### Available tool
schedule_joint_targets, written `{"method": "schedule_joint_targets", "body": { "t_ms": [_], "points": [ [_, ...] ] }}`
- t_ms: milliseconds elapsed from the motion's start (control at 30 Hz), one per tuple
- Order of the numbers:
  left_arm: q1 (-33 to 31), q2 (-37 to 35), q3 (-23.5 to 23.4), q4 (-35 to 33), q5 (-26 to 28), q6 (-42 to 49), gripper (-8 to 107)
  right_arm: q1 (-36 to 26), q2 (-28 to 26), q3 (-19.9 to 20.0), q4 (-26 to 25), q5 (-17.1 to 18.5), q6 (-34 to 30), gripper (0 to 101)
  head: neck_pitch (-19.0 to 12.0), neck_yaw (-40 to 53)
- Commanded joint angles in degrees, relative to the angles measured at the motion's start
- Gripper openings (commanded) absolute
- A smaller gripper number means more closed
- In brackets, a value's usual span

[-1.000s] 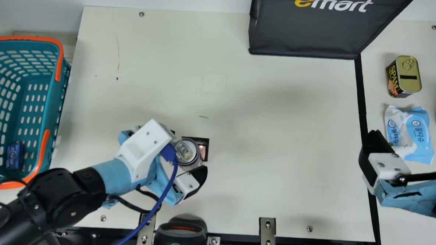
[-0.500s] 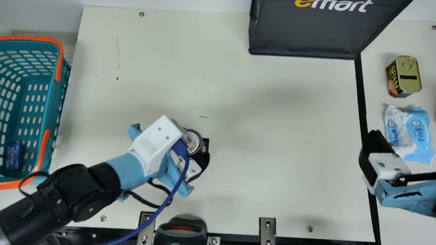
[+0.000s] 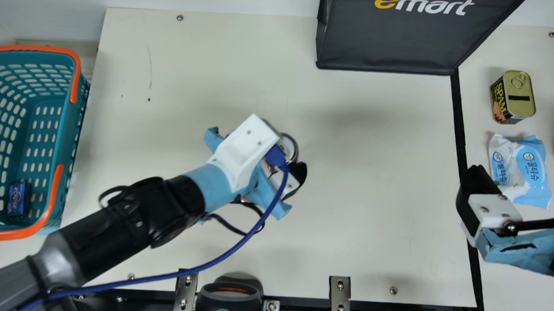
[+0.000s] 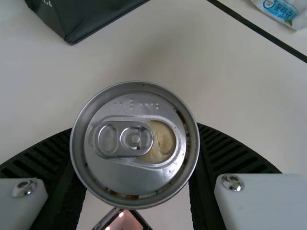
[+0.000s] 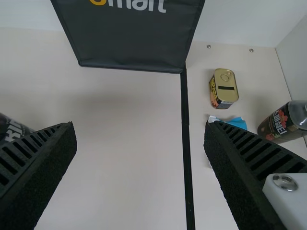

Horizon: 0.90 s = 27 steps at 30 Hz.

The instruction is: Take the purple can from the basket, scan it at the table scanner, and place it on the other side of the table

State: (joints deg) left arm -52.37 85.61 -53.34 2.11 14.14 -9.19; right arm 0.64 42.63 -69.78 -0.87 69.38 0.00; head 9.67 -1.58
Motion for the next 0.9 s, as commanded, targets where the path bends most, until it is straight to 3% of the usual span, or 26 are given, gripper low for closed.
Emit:
{"method": "schedule_joint_targets", "body": {
  "t_ms": [0,267,533,867],
  "points": [
    [-0.4,2.9,-2.6,3.3,0.1,-3.1,-8,0.0,0.0,0.0,0.0,0.0,0.0,95,-1.7,0.0],
    [-2.5,8.6,-8.4,11.7,1.6,-11.9,-8,0.0,0.0,0.0,0.0,0.0,0.0,95,-1.7,0.0],
    [-3.9,11.4,-10.9,17.8,2.6,-18.7,-8,0.0,0.0,0.0,0.0,-0.1,0.0,95,-1.7,0.0],
    [-5.1,12.6,-11.0,20.3,3.0,-21.7,25,0.0,0.0,0.0,0.0,-0.1,0.0,95,-1.7,0.0]
  ]
}}
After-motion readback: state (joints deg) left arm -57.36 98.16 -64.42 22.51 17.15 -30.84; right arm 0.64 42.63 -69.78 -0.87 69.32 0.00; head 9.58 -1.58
